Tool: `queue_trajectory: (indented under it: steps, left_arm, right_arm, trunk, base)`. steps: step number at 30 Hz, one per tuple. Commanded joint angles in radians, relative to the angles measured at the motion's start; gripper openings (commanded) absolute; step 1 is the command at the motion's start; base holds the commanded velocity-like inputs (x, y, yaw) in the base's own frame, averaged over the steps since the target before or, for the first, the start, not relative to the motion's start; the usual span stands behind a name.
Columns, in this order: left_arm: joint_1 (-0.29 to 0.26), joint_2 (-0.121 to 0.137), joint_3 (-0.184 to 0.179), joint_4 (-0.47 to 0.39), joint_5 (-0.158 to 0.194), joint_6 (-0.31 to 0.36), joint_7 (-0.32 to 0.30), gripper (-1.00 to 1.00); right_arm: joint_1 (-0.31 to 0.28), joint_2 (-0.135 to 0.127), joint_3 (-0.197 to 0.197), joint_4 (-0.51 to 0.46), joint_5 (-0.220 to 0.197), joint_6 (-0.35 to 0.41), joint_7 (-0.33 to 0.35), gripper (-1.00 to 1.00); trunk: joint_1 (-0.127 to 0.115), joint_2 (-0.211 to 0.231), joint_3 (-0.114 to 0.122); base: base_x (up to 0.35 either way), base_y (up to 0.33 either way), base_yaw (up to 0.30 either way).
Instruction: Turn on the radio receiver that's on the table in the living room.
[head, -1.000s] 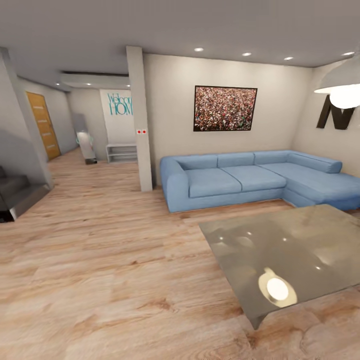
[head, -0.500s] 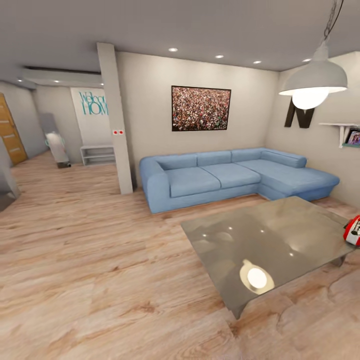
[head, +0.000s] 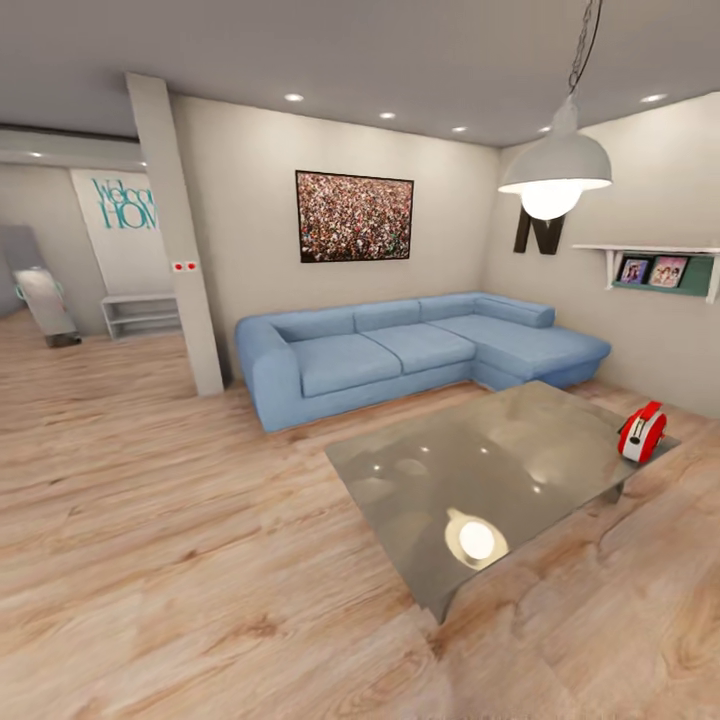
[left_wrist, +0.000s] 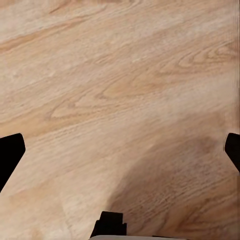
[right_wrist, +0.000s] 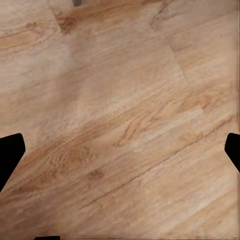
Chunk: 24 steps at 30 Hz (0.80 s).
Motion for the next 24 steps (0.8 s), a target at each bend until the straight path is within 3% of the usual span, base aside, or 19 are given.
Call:
queue_trajectory:
  steps: [1,15,24]
  left_arm:
    - [0.000,0.000,0.000,0.000,0.000,0.000,0.000,1.00]
    - [0.000,0.001,0.000,0.000,0.000,0.000,0.001,1.00]
    - [0.000,0.002,0.001,0.000,-0.001,0.000,0.002,1.00]
  right_arm:
    - [0.000,0.000,0.000,0.000,0.000,0.000,0.000,1.00]
    - [0.000,0.000,0.000,0.000,0.000,0.000,0.000,1.00]
    - [0.000,0.000,0.000,0.000,0.000,-0.001,0.000,1.00]
  trunk:
    - [0.000,0.000,0.000]
    - [0.000,0.000,0.000]
    - [0.000,0.000,0.000]
  base:
    - [0.000,0.000,-0.275]
    - [0.021,0.000,-0.275]
    - [0.234,0.000,-0.181]
